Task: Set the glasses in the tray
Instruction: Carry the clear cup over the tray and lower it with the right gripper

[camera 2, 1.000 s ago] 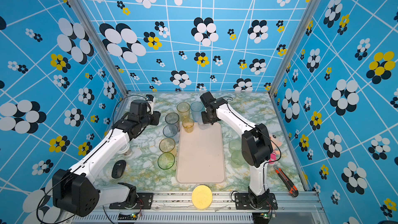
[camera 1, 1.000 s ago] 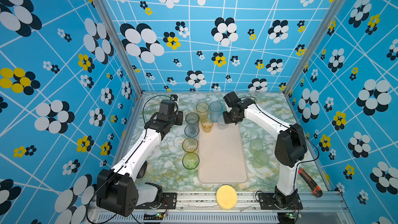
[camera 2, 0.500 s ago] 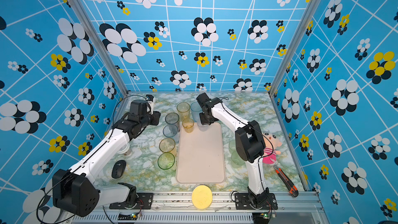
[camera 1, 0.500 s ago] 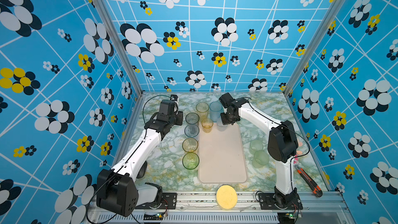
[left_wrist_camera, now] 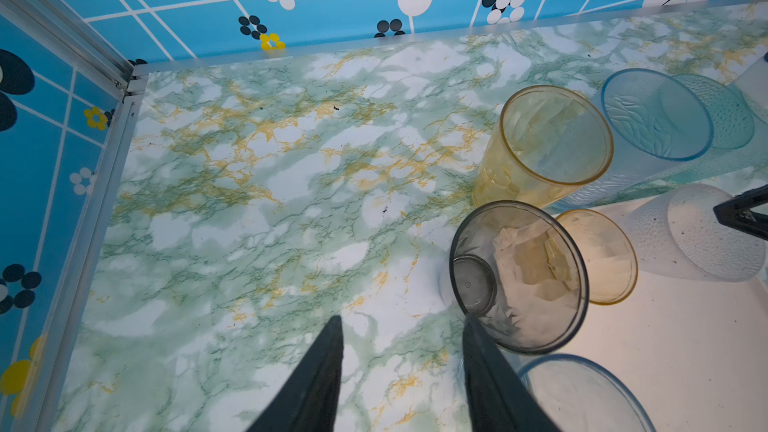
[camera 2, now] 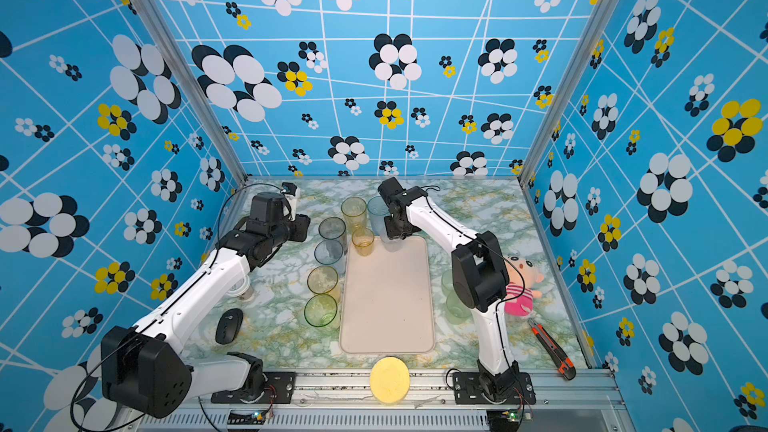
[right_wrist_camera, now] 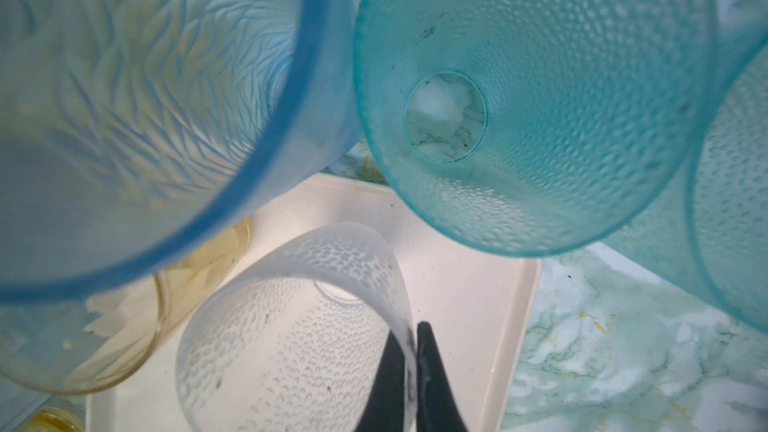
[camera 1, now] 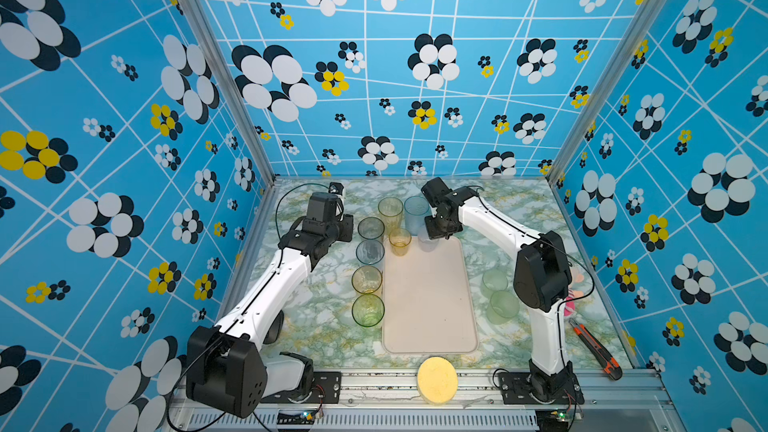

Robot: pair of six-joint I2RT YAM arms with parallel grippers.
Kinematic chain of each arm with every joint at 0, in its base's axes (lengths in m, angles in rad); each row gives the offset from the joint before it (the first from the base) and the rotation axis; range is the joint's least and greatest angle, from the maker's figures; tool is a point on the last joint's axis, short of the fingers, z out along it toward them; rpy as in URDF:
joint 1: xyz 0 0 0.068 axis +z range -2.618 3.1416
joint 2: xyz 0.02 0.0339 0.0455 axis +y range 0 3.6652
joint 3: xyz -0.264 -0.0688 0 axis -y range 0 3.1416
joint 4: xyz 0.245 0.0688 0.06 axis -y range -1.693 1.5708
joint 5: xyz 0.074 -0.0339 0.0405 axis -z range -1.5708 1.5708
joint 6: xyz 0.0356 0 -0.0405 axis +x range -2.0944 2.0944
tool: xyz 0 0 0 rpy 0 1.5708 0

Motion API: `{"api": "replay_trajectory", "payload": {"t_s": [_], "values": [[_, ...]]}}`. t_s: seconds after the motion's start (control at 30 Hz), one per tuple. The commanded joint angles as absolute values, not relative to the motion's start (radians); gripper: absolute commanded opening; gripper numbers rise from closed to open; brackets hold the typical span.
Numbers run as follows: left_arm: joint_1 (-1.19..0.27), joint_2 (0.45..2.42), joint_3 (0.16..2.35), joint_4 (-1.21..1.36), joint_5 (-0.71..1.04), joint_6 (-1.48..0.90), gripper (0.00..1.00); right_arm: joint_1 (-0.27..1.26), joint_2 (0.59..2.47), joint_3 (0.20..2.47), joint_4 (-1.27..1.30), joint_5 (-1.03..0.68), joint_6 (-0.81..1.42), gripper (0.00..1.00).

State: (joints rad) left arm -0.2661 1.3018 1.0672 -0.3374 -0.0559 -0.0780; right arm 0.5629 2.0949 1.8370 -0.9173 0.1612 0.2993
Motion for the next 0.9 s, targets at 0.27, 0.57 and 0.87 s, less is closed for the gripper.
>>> {"api": "replay_trajectory", "payload": {"t_s": [0.27, 0.57, 0.87], "values": [[-0.255, 1.321, 1.074, -0.347, -0.034, -0.064, 0.48, 0.574, 2.131, 1.873, -0.953, 0.181, 0.288, 0.06], [-0.25, 1.319, 1.072, -0.35, -0.031, -0.064, 0.48, 0.574, 2.143, 1.875, -0.953, 0.184, 0.293, 0.09], [-0.247, 1.316, 1.071, -0.352, -0.03, -0.063, 0.48, 0.572, 2.133, 1.867, -0.948, 0.194, 0.296, 0.19]]}}
